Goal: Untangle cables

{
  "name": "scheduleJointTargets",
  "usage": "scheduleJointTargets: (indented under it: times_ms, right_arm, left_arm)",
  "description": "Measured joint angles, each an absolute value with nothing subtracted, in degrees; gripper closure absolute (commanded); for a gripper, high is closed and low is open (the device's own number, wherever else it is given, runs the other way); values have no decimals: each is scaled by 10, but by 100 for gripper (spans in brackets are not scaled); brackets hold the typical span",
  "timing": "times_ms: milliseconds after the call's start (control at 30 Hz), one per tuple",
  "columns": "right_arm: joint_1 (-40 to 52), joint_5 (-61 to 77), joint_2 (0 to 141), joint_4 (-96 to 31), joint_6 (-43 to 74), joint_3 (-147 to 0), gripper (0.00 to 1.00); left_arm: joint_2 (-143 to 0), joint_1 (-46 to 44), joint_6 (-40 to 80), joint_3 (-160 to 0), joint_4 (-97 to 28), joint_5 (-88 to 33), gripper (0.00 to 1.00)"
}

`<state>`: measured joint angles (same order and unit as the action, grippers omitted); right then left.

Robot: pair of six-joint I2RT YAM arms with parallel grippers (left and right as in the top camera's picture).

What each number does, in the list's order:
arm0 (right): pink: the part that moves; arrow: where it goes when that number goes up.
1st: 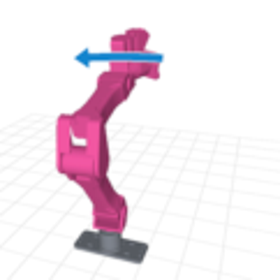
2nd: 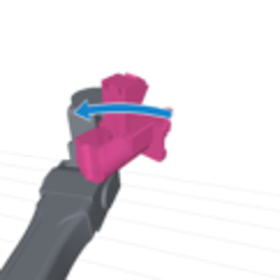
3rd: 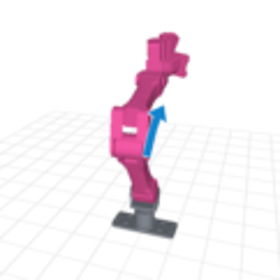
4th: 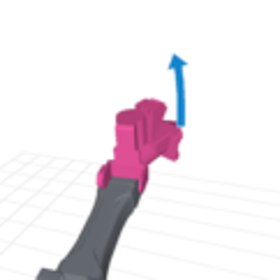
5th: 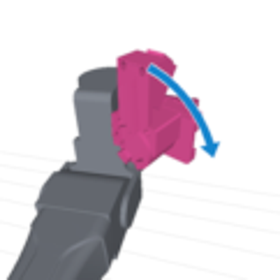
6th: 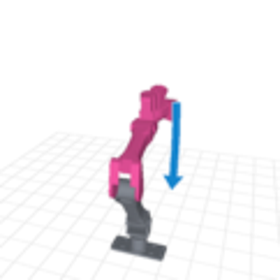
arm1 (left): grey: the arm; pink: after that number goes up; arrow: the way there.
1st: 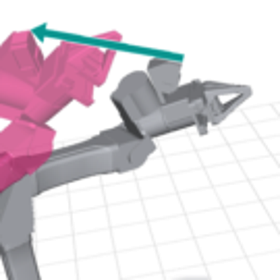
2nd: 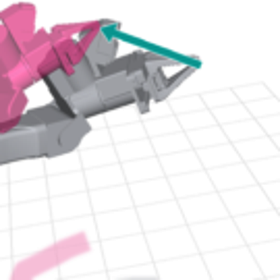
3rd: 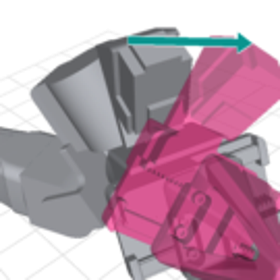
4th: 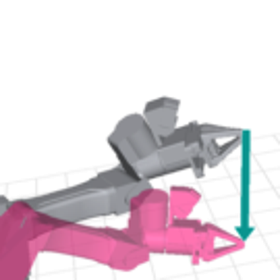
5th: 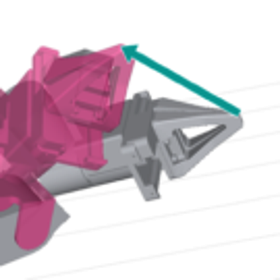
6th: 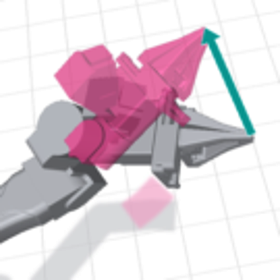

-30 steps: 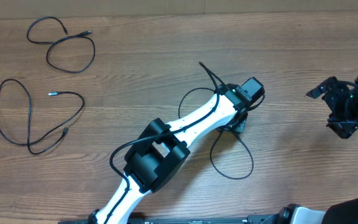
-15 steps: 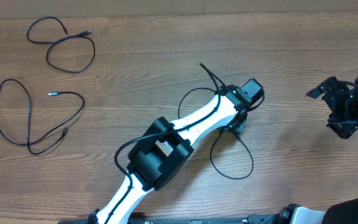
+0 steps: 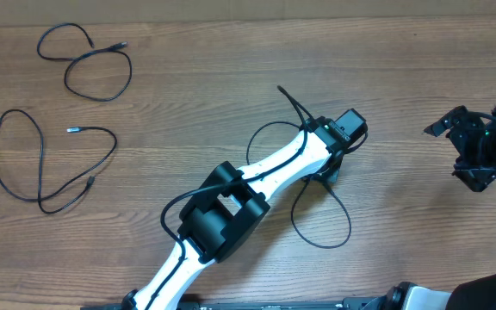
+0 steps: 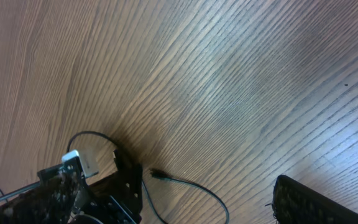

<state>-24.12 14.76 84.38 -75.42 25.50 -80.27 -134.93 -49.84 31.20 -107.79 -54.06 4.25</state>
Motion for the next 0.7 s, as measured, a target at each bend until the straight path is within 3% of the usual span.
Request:
scheduleJointTargets:
  times_ms: [100, 700]
  right_arm:
    - [-241, 148, 844, -754, 255, -803, 0]
    - [-241, 148, 844, -754, 255, -803, 0]
  left_arm:
    - [-1355, -499, 310, -1085, -541, 46, 96]
    - [-1384, -499, 300, -1148, -605, 43, 96]
